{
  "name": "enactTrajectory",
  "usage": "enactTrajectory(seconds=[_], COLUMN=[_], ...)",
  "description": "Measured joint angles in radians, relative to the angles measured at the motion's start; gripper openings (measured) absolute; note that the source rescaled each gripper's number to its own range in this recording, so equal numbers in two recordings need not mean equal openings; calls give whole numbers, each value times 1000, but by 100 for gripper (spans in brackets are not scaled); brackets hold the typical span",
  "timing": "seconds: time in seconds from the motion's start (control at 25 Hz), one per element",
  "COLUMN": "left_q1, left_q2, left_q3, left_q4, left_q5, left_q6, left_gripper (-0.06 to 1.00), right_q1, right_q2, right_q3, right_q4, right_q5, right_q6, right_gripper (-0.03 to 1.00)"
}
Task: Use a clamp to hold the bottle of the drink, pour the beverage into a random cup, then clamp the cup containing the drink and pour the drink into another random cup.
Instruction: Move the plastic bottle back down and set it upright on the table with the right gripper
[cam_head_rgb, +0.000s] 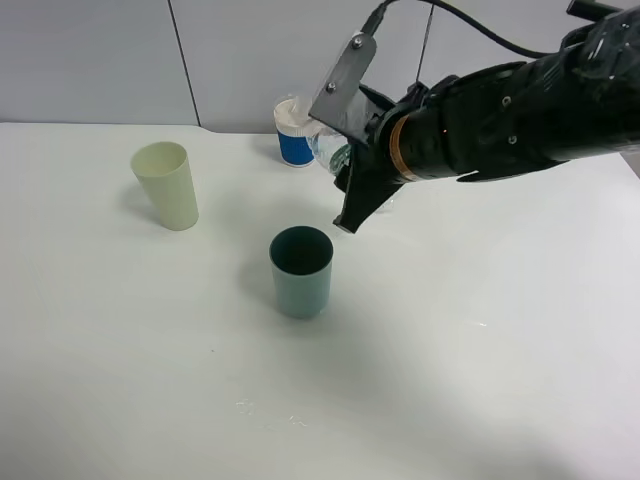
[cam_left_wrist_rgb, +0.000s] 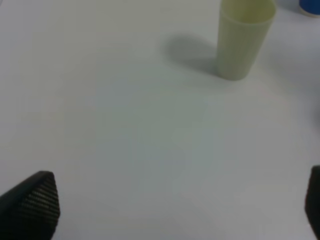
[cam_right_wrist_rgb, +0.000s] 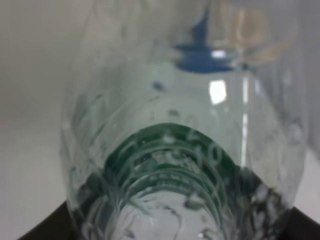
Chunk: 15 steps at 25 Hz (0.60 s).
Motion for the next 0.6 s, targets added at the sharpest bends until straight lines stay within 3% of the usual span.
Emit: enactTrajectory(seconds=[0.2,0.48,0.6], left_q1=[0,0,0], left_q2=[0,0,0], left_q3=[0,0,0], left_q4=[0,0,0], left_q5=[0,0,0], left_q6=[5,5,0], left_gripper=[100,100,100], right_q1=[-5,-61,-99], right_q2=[-23,-131,-186], right_q3=[0,0,20], right_q4=[288,600,677], right_q5=[13,68,60], right_q6=[15,-194,-255], right_gripper=[1,1,1])
